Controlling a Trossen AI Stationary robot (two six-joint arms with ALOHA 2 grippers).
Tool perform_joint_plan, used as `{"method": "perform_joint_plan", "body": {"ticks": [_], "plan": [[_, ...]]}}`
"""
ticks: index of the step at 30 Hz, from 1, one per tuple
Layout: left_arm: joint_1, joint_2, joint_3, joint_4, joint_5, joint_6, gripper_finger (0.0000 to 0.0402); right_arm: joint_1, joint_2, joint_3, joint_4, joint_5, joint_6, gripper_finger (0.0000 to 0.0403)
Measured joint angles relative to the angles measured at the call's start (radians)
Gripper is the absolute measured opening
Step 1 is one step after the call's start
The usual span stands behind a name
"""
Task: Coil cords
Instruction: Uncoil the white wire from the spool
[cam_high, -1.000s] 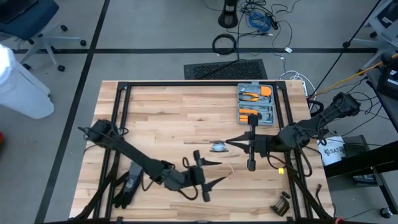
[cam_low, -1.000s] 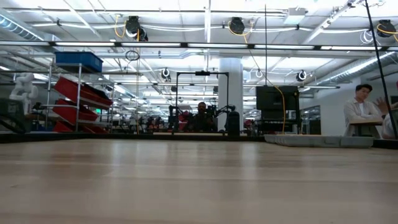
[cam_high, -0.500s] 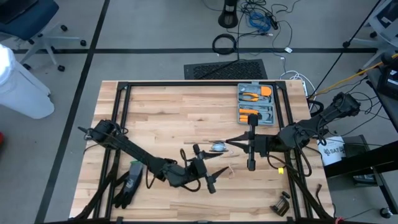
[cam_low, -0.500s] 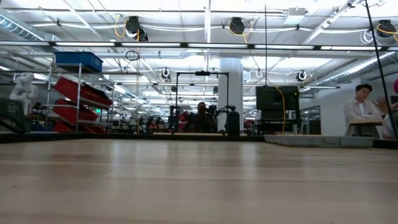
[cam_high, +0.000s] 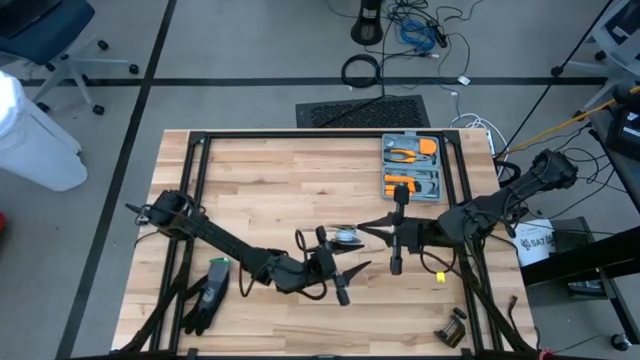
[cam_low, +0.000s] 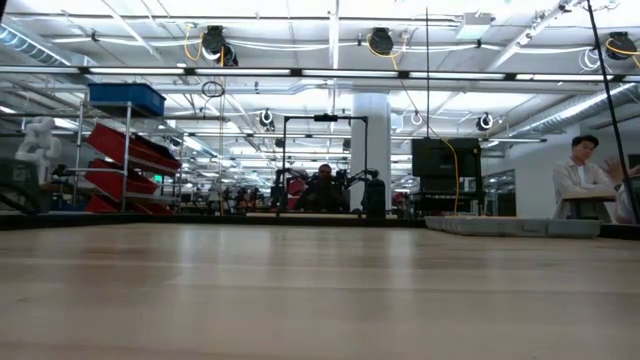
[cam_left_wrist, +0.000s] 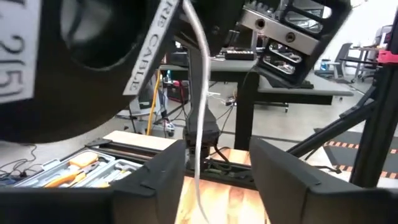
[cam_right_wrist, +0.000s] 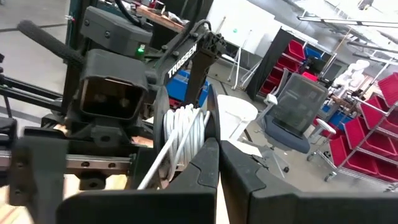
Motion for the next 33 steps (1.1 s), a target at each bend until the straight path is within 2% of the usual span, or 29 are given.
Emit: {"method": "perform_joint_plan", "body": {"ticks": [5, 11, 16, 21, 26, 33], "plan": [[0.002, 0.0, 0.0, -0.014, -0.004, 0.006, 0.0113, 0.001, 0.0, 0.0, 0.0, 0.0, 0.005, 0.0], [-0.006, -0.002, 0.0, -0.018, -0.004, 0.029, 0.0018, 0.001, 0.0, 0.0, -0.003, 0.0, 0.006, 0.0], [-0.029, -0.017, 0.0, 0.007, -0.004, 0.097, 0.001, 0.001, 0.0, 0.0, -0.033, 0.001, 0.024, 0.0], [-0.066, -0.08, 0.0, 0.002, -0.005, 0.163, 0.0004, 0.0, 0.0, 0.0, -0.066, 0.05, 0.033, 0.0], [-0.131, -0.173, 0.0, -0.049, -0.117, 0.307, 0.0003, 0.001, 0.0, -0.001, -0.07, 0.051, 0.04, 0.0], [-0.225, -0.287, 0.0, -0.251, -0.435, 0.465, 0.0003, 0.001, 0.0, -0.001, -0.072, 0.047, 0.073, 0.0]]}}
